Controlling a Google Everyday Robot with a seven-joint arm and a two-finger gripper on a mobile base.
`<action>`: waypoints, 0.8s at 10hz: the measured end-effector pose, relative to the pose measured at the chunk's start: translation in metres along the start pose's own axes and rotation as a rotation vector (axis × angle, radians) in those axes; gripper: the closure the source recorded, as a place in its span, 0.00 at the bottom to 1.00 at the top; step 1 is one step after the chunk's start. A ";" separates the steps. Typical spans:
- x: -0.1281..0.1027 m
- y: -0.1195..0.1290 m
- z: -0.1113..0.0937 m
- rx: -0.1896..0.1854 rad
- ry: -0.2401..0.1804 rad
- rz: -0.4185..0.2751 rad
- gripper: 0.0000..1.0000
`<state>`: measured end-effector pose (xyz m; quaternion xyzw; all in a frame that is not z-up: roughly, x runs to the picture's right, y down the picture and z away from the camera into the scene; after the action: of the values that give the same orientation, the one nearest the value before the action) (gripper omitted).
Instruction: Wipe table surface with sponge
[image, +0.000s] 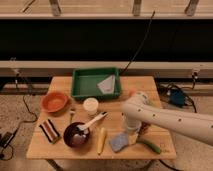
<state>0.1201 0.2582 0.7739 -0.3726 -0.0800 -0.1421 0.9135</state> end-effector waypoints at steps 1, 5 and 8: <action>-0.003 -0.001 0.003 -0.004 -0.008 -0.008 0.35; -0.003 -0.001 0.017 -0.021 -0.038 -0.008 0.35; 0.000 0.003 0.025 -0.033 -0.050 -0.001 0.43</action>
<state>0.1199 0.2780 0.7893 -0.3911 -0.1007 -0.1346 0.9049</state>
